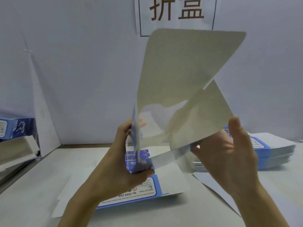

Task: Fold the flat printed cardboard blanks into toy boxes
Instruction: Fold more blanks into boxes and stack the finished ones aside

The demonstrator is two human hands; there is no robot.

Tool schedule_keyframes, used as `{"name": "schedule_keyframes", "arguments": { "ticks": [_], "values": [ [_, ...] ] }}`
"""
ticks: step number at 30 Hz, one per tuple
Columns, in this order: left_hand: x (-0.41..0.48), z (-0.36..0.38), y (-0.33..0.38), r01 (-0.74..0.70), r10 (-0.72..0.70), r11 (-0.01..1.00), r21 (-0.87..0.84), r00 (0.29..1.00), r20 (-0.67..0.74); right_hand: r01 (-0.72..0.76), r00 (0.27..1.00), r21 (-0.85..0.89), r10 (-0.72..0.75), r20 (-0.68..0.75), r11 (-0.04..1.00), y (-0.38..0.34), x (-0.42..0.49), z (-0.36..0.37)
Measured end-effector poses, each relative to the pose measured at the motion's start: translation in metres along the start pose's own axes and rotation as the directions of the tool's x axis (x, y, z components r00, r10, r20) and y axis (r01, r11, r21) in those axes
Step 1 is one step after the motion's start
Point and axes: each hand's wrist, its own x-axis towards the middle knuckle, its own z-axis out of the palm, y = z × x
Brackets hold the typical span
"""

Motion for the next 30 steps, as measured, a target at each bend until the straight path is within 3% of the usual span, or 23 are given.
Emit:
{"name": "schedule_keyframes", "arguments": {
  "ticks": [5,9,12,16,19,21,24,27,30],
  "values": [
    [0.008,0.003,0.002,-0.192,0.21,0.958,0.211,0.976,-0.065,-0.038,0.999,0.165,0.039,-0.004,0.986,0.002,0.002,0.001],
    [0.01,0.006,0.001,-0.31,0.324,0.924,0.223,0.946,-0.026,-0.023,0.997,0.238,0.038,-0.062,0.971,0.004,0.002,0.0],
    [0.011,0.005,0.001,-0.346,0.362,0.912,0.22,0.931,-0.036,-0.093,0.996,0.363,0.087,0.033,0.927,0.001,0.001,0.0],
    [0.01,0.006,0.001,-0.349,0.366,0.922,0.168,0.928,-0.076,-0.04,0.998,0.298,0.054,-0.04,0.954,0.003,0.002,0.001],
    [0.011,0.007,0.001,-0.349,0.374,0.92,0.176,0.917,-0.137,-0.02,0.998,0.277,0.005,0.057,0.961,0.001,0.002,0.003],
    [0.012,0.006,0.003,-0.386,0.416,0.9,0.202,0.9,-0.134,-0.015,0.999,0.212,0.005,0.048,0.977,-0.001,0.003,0.004],
    [0.013,0.007,0.002,-0.418,0.456,0.871,0.259,0.884,-0.108,-0.04,0.991,0.047,0.046,-0.125,0.998,0.008,0.005,0.003],
    [0.015,0.01,0.0,-0.396,0.431,0.876,0.275,0.899,-0.079,-0.055,0.922,-0.128,0.001,-0.386,0.99,0.019,0.006,-0.003],
    [0.014,0.012,0.002,-0.351,0.383,0.903,0.249,0.919,-0.093,-0.074,0.933,-0.259,-0.025,-0.359,0.963,0.014,0.006,-0.002]
  ]
}}
